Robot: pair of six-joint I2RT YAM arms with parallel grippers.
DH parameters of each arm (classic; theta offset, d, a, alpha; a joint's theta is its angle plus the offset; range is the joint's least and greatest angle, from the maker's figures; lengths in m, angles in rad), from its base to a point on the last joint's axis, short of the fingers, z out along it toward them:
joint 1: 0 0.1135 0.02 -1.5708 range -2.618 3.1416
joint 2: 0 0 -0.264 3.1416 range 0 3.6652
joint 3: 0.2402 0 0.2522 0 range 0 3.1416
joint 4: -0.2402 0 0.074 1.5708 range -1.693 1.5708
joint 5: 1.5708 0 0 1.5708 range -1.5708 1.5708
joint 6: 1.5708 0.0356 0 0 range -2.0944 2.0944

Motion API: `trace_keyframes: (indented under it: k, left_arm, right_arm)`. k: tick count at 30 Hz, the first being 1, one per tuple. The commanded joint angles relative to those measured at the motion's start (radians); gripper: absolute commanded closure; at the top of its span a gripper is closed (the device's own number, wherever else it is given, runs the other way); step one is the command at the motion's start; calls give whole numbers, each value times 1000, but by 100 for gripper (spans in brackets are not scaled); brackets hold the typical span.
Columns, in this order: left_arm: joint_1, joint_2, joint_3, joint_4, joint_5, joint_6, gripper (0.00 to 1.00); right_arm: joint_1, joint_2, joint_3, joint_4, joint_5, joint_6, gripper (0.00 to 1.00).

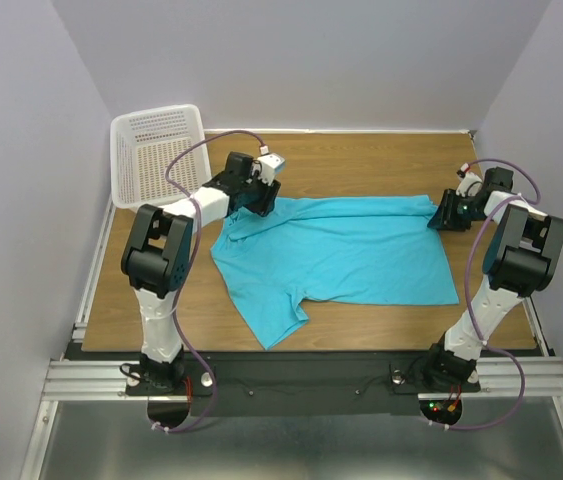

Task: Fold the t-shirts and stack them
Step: Fold the tshirt

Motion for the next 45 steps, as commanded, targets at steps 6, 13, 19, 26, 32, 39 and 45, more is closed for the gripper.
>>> trace_keyframes:
  k: [6, 13, 19, 26, 32, 39, 45]
  left_arm:
    - [-34, 51, 111, -21, -12, -42, 44]
    - [-42, 86, 144, -37, -20, -42, 48]
    - [-45, 114, 176, -71, -15, -38, 67]
    - [-51, 36, 150, -74, 17, -5, 100]
    - [-51, -96, 27, -51, 87, 67, 100]
    - [-60, -182, -89, -138, 202, 146, 100]
    - [-92, -189, -160, -187, 252, 171, 88]
  right_arm:
    - [2, 22, -26, 13, 67, -27, 58]
    - [2, 27, -25, 12, 61, -26, 58]
    - [-1, 22, -28, 13, 55, -27, 58]
    - [-3, 19, -28, 12, 52, -27, 59]
    - [-4, 21, -28, 12, 52, -29, 59]
    - [-6, 22, -23, 12, 49, -30, 59]
    - [-7, 21, -20, 12, 47, -30, 58]
